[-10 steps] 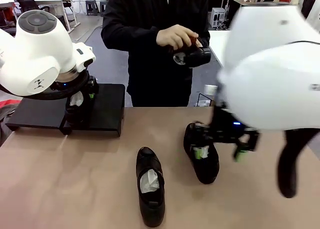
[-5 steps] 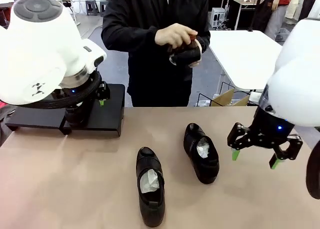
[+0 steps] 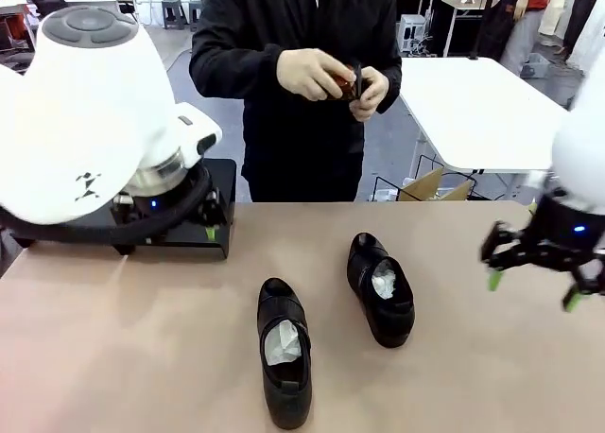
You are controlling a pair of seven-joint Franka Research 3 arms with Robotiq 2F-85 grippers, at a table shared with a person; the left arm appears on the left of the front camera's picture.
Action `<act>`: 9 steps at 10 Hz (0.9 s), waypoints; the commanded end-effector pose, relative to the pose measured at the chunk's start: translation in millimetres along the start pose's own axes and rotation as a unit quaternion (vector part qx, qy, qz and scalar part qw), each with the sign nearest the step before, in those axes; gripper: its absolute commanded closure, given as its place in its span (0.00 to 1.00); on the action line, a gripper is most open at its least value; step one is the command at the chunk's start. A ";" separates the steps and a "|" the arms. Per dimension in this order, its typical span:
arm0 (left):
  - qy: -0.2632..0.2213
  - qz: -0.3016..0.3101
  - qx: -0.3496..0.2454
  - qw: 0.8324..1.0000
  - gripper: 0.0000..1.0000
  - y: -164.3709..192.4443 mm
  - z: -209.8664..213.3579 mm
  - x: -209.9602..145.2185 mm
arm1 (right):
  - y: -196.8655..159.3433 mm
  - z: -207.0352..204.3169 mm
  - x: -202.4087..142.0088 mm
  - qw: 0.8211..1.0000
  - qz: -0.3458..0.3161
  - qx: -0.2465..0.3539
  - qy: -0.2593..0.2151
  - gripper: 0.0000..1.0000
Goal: Organize the shoes by placing them on the stand.
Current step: Place the Shoe from the middle of the table onto the Shoes Stand.
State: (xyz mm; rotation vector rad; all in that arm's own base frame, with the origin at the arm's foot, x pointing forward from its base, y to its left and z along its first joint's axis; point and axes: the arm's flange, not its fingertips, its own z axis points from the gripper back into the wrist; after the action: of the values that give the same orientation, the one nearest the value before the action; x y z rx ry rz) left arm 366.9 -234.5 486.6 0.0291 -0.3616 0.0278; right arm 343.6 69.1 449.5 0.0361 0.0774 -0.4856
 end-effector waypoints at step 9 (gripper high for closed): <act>0.128 0.049 -0.020 0.990 0.00 14.2 28.9 -81.7 | -36.2 7.1 26.0 1.000 -0.024 -0.002 -0.001 0.00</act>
State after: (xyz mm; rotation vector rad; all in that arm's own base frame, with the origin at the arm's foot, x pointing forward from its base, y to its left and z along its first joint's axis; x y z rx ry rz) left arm 292.6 -220.3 497.5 -0.0252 -0.1609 0.0957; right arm 351.3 22.9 453.4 0.0268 0.0796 -0.5161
